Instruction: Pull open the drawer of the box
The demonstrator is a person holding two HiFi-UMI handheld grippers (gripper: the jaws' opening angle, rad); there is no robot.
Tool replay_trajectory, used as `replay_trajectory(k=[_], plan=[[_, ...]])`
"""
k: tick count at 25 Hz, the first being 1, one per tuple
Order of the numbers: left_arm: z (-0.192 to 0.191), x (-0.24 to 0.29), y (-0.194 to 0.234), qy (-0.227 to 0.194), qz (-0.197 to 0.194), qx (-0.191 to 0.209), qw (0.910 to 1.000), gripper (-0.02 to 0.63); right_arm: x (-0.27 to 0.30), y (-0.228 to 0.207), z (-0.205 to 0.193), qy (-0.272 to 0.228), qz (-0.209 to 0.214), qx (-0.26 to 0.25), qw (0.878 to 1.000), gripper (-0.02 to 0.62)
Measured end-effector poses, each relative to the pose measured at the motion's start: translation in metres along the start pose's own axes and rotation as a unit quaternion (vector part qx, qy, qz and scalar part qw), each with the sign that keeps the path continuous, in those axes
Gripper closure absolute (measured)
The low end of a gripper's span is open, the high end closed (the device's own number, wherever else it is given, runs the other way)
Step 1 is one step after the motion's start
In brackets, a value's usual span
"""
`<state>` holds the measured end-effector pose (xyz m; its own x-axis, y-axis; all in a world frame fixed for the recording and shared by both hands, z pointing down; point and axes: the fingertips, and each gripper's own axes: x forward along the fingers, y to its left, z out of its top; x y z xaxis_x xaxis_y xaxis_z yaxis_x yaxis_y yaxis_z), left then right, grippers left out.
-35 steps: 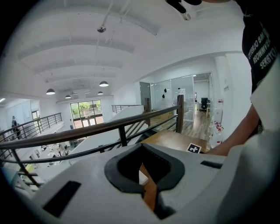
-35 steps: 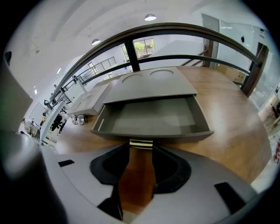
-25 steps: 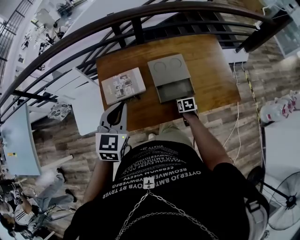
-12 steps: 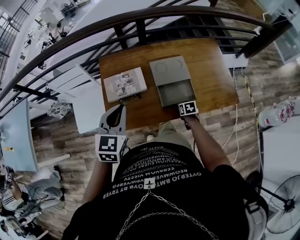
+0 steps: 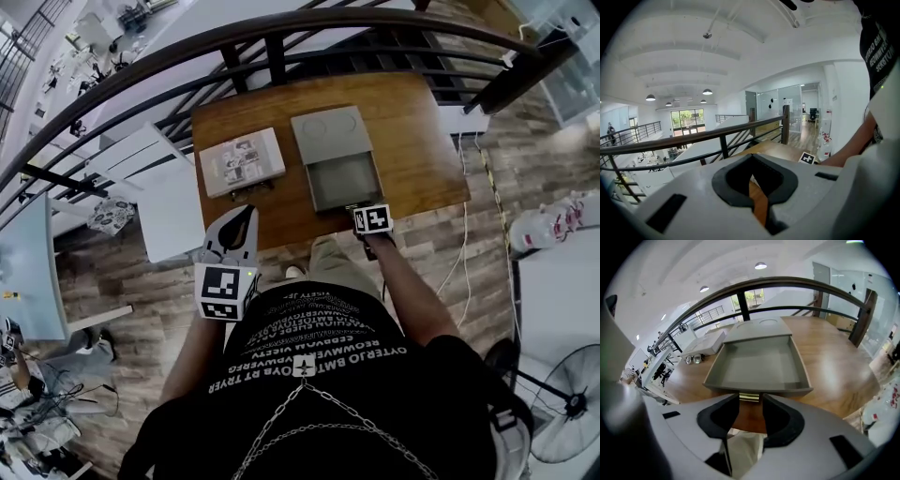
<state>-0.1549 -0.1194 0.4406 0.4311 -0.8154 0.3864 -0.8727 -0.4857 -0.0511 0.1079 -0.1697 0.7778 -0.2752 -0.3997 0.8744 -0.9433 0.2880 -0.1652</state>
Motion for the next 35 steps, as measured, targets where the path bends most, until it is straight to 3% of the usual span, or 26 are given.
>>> replay_trajectory(k=[3,6,11,18,22,29,35], plan=[[0.009,0.0,-0.012,-0.012,-0.013,0.002,0.9998,0.6,-0.037,0.002,0.024,-0.061,-0.005,-0.014,0.998,0.466],[0.023,0.002,-0.023,-0.028,-0.019,0.009,0.9994,0.6,-0.091,0.001,0.064,-0.148,-0.033,-0.044,0.987,0.597],[0.037,0.011,-0.038,-0.045,-0.02,0.02,0.9986,0.6,-0.168,0.022,0.11,-0.249,-0.012,-0.1,0.963,0.598],[0.068,0.03,-0.073,-0.062,-0.005,-0.011,0.998,0.6,-0.23,0.049,0.122,-0.279,0.057,-0.201,0.937,0.598],[0.087,0.05,-0.103,-0.08,0.001,0.004,0.9968,0.6,-0.278,0.044,0.139,-0.318,0.069,-0.248,0.912,0.598],[0.117,0.064,-0.156,-0.087,0.029,0.02,0.9956,0.6,-0.342,0.027,0.154,-0.37,0.117,-0.285,0.877,0.598],[0.148,0.038,-0.169,-0.116,0.111,0.029,0.9867,0.6,-0.381,0.035,0.164,-0.411,0.166,-0.316,0.839,0.598]])
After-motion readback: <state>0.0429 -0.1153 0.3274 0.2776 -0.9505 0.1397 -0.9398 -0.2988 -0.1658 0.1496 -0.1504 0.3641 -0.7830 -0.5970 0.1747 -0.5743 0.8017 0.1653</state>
